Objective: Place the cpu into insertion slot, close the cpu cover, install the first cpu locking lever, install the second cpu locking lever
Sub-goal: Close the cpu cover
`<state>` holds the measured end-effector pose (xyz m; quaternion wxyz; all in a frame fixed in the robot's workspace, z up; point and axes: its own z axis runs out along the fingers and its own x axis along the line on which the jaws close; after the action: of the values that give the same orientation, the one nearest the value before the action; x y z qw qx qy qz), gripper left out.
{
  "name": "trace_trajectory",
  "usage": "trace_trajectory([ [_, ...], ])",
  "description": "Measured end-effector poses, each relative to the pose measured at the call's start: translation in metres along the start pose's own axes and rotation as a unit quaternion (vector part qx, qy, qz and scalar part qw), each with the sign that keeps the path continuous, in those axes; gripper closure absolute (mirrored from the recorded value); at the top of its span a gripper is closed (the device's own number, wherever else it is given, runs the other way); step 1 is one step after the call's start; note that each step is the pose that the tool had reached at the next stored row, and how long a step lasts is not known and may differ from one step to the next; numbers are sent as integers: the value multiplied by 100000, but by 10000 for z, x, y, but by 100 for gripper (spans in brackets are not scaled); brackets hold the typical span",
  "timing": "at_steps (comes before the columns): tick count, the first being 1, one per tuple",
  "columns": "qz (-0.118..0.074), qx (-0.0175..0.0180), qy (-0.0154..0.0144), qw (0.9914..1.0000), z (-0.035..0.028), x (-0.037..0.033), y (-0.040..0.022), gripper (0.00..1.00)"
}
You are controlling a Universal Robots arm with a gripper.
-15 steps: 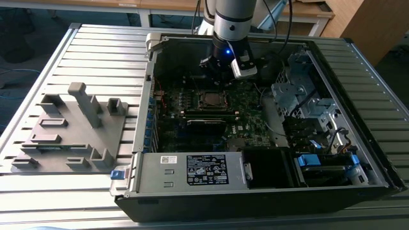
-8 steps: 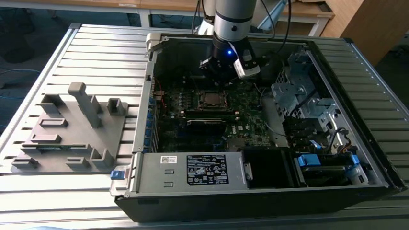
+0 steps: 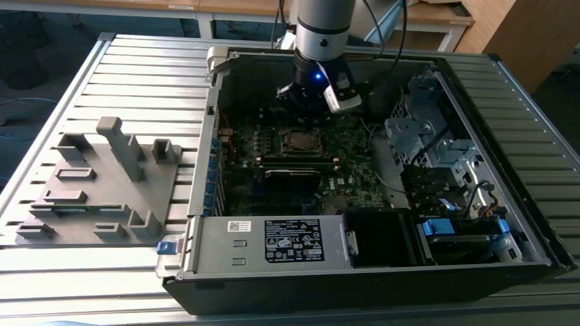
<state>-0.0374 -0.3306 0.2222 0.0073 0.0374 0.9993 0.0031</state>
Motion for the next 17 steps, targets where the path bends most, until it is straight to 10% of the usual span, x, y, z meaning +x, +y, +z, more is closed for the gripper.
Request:
trace_trajectory([
  [17,-868,-7,9,99996,84,123,-62,89],
])
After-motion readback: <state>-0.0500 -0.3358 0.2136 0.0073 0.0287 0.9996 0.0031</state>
